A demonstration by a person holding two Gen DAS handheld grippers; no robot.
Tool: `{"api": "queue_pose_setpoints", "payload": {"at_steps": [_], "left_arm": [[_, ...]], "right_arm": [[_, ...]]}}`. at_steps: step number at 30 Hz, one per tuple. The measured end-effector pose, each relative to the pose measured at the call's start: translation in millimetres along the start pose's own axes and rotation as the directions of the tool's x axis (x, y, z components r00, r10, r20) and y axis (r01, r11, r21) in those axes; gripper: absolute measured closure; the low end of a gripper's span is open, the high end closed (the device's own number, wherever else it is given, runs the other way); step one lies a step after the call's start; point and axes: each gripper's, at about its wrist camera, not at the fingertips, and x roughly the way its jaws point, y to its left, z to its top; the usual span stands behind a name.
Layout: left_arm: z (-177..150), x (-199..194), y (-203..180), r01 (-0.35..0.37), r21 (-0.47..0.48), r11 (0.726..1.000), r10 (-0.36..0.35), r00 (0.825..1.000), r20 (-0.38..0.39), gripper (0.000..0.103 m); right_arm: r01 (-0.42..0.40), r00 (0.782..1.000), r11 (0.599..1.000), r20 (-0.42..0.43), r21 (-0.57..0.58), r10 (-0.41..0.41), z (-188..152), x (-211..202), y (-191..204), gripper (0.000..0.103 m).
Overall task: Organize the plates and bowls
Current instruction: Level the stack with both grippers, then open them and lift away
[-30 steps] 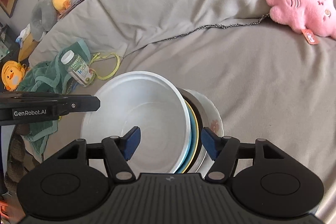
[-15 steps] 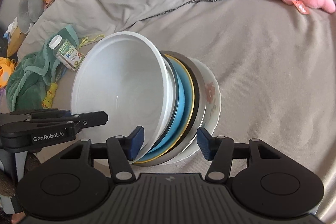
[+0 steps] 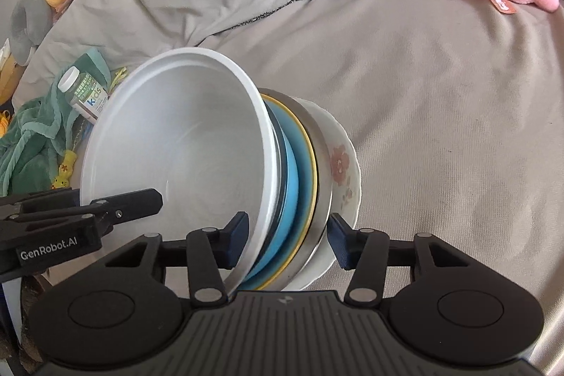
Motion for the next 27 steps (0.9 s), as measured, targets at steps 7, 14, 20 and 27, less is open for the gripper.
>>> {"api": "queue_pose_setpoints", "payload": {"at_steps": [7,14,20,27], "left_arm": [[13.4,7.5,12.8,0.076,-0.075,0.994,-0.075,0.997,0.015,0.071],[3.6,-14.6,26.2,0.106,-0.134,0.985,-0.096,0.992,0.083,0.074],[-7.9,-30.0,14.0,0.030,-0.102,0.994,-0.023,0.997,0.074,0.074],[5.3,-38.2,11.7,0.033,-0.096,0.995,-0.022,0.994,0.109,0.077]], "right_arm": [[0.021,1.000,1.000,0.019,0.012,-0.021,13.7,4.8,-1.7,0.052],[-0.002,0.992,0.998,0.127,-0.058,0.009,2.2,-34.5,4.7,0.050],[-0.037,0.996,0.998,0.086,-0.046,0.040,-10.7,-40.9,7.7,0.049],[-0.019,0.992,0.998,0.125,-0.054,0.025,2.6,-41.5,27.1,0.050]]}}
